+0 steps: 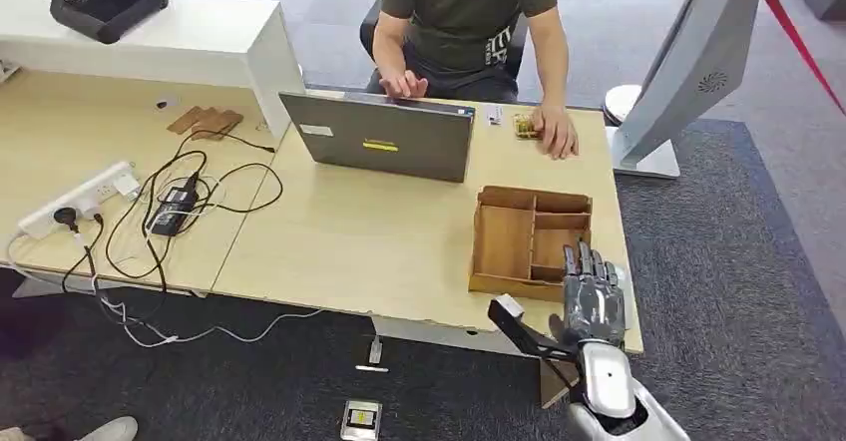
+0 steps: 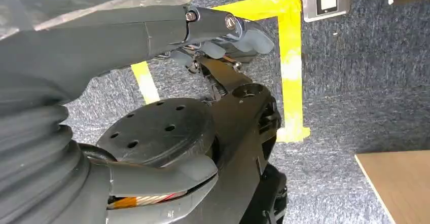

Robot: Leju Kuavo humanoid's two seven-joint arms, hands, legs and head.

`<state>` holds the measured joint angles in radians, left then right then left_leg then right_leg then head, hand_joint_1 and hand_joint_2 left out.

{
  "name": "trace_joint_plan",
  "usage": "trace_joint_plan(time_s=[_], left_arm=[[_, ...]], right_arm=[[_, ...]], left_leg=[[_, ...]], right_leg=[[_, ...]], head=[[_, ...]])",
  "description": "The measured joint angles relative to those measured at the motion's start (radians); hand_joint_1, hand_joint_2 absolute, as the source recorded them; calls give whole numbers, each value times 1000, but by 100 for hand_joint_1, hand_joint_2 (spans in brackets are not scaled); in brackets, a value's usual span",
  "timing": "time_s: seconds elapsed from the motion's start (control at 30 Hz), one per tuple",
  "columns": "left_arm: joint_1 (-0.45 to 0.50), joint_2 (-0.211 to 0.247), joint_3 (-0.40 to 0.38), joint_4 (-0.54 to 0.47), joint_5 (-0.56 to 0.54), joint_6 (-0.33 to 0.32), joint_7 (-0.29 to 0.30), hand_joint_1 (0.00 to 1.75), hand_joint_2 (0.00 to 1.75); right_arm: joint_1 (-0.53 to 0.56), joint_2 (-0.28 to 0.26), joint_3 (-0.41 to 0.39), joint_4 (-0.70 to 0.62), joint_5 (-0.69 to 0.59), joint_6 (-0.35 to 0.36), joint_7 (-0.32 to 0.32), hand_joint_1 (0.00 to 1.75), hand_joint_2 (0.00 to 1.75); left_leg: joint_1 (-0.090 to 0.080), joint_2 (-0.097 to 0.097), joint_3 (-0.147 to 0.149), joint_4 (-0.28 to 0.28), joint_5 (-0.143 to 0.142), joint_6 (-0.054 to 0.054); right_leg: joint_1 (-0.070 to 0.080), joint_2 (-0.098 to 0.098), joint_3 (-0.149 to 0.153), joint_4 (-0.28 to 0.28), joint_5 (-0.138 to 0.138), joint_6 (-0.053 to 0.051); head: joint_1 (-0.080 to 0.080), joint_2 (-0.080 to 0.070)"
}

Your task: Pass the card to the sensor for recognition and then transmit it.

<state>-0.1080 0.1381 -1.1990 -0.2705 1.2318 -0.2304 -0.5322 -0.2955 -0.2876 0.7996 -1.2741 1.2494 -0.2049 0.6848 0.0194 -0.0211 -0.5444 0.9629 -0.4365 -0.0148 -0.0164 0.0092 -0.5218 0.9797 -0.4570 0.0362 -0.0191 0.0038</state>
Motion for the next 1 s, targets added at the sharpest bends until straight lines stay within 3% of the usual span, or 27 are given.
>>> trace_joint_plan(time_s=[0.83, 0.93, 0.97, 1.0], left_arm=[[-15, 0, 0, 0, -1, -3, 12, 0, 175], [-15, 0, 0, 0, -1, -4, 13, 0, 175], [-15, 0, 0, 0, -1, -4, 14, 0, 175], [-15, 0, 0, 0, -2, -4, 16, 0, 175]], right_arm=[[-28, -18, 2, 2, -55, -18, 5, 0, 175], [-28, -18, 2, 6, -59, -18, 1, 28, 175], [-29, -18, 2, 8, -59, -18, 0, 58, 175], [-29, -18, 2, 10, -59, -18, -1, 58, 175]], left_leg=[[0, 0, 0, 0, 0, 0], [0, 0, 0, 0, 0, 0], [0, 0, 0, 0, 0, 0], [0, 0, 0, 0, 0, 0]], right_leg=[[0, 0, 0, 0, 0, 0], [0, 0, 0, 0, 0, 0], [0, 0, 0, 0, 0, 0], [0, 0, 0, 0, 0, 0]], head=[[0, 0], [0, 0], [0, 0], [0, 0]])
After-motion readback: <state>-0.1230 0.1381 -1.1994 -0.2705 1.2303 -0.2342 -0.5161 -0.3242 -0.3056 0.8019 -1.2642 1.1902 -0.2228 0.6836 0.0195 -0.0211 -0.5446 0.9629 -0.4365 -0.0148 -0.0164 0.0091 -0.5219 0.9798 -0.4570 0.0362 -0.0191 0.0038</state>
